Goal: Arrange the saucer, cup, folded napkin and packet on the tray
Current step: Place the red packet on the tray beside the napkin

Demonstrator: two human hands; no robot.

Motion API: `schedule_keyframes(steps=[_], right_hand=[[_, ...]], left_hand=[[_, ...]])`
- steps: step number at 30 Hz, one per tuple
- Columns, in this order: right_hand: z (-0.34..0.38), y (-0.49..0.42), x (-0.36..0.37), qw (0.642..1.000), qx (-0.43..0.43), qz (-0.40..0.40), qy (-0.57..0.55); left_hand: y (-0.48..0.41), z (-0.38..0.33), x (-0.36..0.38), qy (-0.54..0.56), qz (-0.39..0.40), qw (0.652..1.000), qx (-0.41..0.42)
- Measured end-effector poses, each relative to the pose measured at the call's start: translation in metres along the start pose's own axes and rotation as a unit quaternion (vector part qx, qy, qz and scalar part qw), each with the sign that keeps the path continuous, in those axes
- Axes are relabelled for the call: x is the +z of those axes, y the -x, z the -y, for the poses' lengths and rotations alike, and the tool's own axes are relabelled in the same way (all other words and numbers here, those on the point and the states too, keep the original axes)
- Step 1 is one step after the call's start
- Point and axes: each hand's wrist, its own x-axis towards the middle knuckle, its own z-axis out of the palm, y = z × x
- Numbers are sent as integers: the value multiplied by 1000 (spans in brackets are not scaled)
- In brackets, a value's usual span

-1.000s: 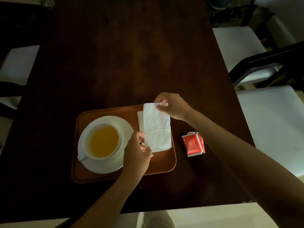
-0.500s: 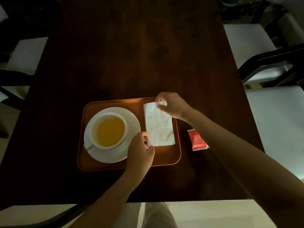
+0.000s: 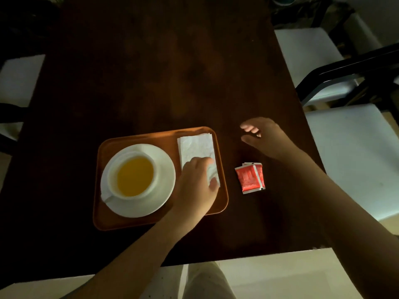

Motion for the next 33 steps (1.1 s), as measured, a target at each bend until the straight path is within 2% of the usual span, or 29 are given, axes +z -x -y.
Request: schedule_keyframes(steps=[4, 6, 9, 12, 16, 21, 24, 30, 33], right_hand=[[-25, 49, 3, 994, 68, 80, 42], [-27, 71, 11, 989, 111, 83, 56], [-19, 95, 29, 984, 165, 22, 57], [-5, 109, 47, 976, 201, -62, 63], [11, 111, 70, 963, 230, -112, 81], [18, 103, 80, 944, 280, -169, 50], [15, 99, 81, 943, 285, -169, 30], [6, 102, 81, 960, 233, -154, -2], [3, 107, 76, 968, 188, -163, -22]], left_hand=[[-24, -17, 37, -76, 67, 990, 94], [-32, -21, 53, -128, 110, 977, 128], [-46, -22, 65, -166, 141, 963, 157], [-61, -23, 63, -158, 157, 956, 192], [-74, -26, 59, -156, 218, 937, 223], [-85, -32, 56, -126, 266, 935, 198], [-90, -34, 54, -99, 287, 939, 160], [-96, -37, 51, -69, 332, 934, 111], [-95, -36, 47, -11, 336, 938, 86]])
